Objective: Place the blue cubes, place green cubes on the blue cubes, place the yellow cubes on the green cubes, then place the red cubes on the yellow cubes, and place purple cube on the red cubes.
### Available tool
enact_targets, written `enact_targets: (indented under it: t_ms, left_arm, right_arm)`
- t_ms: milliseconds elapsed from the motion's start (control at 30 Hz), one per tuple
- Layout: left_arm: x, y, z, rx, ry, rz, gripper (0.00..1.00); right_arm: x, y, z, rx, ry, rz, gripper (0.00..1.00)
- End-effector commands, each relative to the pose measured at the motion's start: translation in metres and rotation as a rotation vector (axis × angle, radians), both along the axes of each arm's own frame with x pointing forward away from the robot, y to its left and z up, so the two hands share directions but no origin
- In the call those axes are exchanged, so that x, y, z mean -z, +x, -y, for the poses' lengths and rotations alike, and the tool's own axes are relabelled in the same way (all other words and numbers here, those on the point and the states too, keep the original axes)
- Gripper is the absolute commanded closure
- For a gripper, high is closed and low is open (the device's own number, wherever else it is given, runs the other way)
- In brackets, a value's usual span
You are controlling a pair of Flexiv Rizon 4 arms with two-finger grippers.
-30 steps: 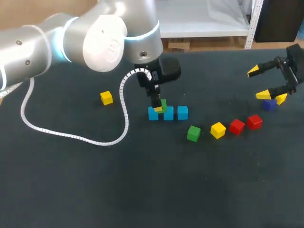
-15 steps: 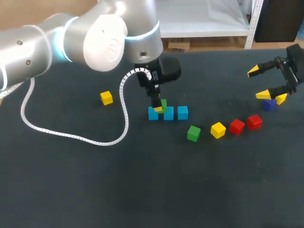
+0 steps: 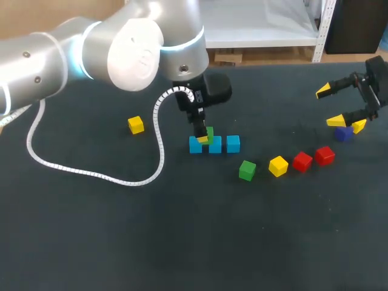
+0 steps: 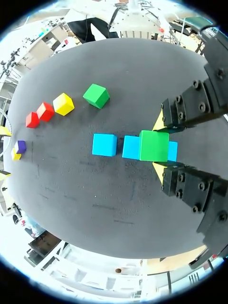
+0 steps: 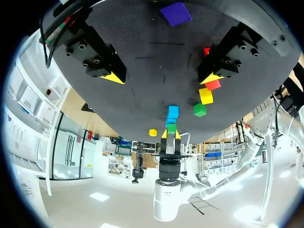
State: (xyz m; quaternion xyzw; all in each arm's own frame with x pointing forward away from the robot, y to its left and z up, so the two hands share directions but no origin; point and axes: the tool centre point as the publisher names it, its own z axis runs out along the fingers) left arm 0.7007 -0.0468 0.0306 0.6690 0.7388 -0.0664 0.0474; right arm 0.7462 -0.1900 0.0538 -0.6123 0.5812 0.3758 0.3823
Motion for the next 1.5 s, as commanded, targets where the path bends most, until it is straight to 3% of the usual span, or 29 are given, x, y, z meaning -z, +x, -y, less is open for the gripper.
enact_targets:
  t_ms: [33, 933, 1167, 1500]
  left_arm:
    - [0.0001, 0.0029, 0.0008, 0.003, 0.003, -0.006, 0.71]
    - [0.0005, 0.0033, -0.0017, 0.009, 0.000, -0.009, 0.65]
    - [0.0007, 0.0033, -0.0032, 0.008, 0.002, -0.014, 0.57]
    - [0.0011, 0.0043, -0.0037, 0.006, 0.001, -0.012, 0.63]
  right_arm:
    - [-0.0001, -0.0006, -0.0003, 0.001, 0.000, 0.001, 0.00]
    - [-0.0001, -0.0006, -0.0003, 0.001, 0.000, 0.001, 0.00]
    - [-0.0001, -0.0006, -0.0003, 0.001, 0.000, 0.001, 0.00]
    - [-0.0001, -0.0006, -0.0003, 0.001, 0.000, 0.001, 0.00]
